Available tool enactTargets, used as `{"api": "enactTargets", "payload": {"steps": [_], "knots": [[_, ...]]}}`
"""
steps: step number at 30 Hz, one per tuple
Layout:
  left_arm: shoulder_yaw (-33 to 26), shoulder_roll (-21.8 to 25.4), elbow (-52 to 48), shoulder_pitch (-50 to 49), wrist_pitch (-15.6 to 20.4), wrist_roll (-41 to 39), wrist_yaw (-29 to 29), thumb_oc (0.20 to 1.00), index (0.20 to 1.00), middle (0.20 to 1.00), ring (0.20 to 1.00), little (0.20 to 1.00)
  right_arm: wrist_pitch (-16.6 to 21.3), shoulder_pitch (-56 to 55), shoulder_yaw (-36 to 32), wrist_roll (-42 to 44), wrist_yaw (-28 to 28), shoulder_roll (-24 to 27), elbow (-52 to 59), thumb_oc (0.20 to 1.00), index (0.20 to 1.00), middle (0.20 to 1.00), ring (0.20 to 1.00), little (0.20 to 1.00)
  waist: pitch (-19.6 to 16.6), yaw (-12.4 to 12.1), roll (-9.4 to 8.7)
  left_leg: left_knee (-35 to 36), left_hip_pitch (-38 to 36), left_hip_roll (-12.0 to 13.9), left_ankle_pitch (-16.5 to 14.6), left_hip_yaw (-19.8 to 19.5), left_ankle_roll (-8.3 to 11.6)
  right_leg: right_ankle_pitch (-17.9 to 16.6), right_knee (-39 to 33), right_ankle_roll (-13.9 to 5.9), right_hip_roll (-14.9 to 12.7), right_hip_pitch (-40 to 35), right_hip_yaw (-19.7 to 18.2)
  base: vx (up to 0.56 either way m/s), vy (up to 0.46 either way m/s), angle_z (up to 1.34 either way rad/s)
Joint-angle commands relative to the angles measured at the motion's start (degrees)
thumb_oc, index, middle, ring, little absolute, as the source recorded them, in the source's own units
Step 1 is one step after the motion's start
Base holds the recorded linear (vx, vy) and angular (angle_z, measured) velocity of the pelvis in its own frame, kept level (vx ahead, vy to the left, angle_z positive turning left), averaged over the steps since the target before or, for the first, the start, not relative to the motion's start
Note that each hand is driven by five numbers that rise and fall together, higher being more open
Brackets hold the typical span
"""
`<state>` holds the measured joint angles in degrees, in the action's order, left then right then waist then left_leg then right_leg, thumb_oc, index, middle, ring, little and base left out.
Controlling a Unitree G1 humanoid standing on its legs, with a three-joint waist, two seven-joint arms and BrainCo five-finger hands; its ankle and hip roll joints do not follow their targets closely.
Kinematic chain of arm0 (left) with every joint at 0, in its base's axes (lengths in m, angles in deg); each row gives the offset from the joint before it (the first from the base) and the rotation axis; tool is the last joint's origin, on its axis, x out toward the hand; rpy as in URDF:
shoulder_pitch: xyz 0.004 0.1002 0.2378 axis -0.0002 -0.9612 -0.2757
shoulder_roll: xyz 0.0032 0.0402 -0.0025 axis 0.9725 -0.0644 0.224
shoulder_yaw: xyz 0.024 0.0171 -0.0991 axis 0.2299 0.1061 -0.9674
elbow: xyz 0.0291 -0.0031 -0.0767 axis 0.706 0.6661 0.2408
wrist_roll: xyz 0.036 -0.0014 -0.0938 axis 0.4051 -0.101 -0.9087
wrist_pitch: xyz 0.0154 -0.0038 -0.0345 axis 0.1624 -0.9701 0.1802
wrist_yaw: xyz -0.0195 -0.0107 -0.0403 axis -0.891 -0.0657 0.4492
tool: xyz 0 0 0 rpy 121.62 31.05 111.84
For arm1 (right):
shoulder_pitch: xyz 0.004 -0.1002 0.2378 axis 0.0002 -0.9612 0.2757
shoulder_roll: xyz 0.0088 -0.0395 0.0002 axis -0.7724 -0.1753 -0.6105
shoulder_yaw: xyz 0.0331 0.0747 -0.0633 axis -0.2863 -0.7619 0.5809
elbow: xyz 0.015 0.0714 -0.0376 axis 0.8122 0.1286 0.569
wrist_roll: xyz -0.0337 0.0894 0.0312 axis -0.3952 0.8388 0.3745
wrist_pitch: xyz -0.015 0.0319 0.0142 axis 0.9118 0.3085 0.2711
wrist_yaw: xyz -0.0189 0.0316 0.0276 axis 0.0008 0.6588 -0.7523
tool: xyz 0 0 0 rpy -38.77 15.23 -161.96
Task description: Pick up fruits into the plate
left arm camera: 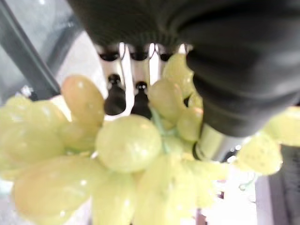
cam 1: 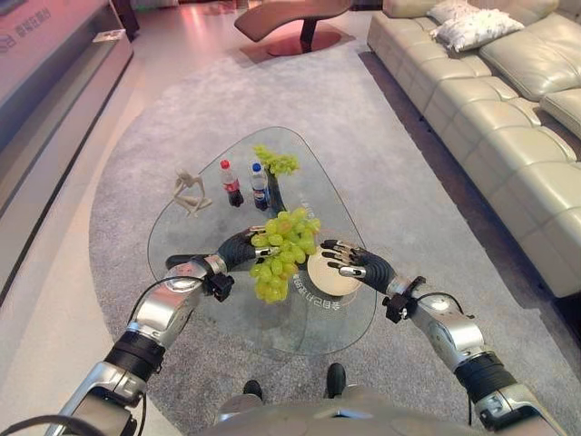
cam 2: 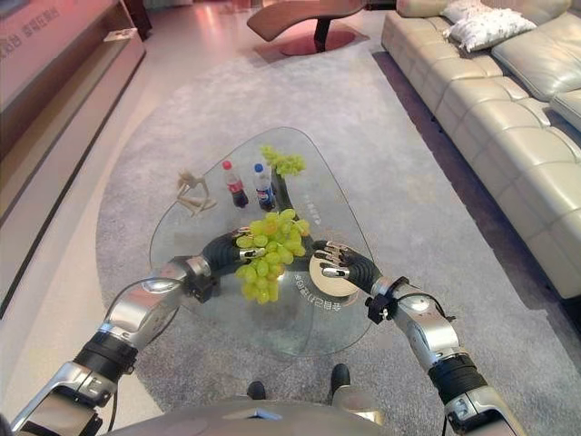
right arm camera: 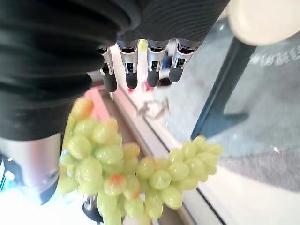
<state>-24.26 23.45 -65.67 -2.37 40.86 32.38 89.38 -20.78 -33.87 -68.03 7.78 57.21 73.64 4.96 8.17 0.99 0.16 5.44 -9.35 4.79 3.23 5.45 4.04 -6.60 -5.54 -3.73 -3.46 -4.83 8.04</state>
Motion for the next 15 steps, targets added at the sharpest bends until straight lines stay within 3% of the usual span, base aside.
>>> {"api": "enactTargets", "payload": {"steps": [1,15], "knots": [[0.2,0.6,-3.3,3.03,1.78,-7.36,2.49,0.2,0.2,0.2,0.2,0.2,-0.49,2.83,2.09,5.61,-4.42,0.42,1.99,1.0,1.0,1.0,1.0,1.0,-3.33,-0.68,-0.65,-0.96,-2.1,-4.68,-8.35,1.07,-2.75,8.08,0.83,-2.44,-1.08,-5.35,0.44,0.03,0.017,0.1],[2.92,-4.13,-7.85,5.42,-0.29,-15.15,2.49,0.2,0.2,0.2,0.2,0.2,-3.15,4.21,7.67,7.83,-6.28,-5.28,2.65,1.0,1.0,1.0,1.0,1.0,-4.58,-1.45,-0.07,-0.84,-3.83,-5.07,-9.17,0.21,-3.18,8.58,0.64,-2.2,-1.55,-7.28,1.9,0.02,0.022,0.09]]}}
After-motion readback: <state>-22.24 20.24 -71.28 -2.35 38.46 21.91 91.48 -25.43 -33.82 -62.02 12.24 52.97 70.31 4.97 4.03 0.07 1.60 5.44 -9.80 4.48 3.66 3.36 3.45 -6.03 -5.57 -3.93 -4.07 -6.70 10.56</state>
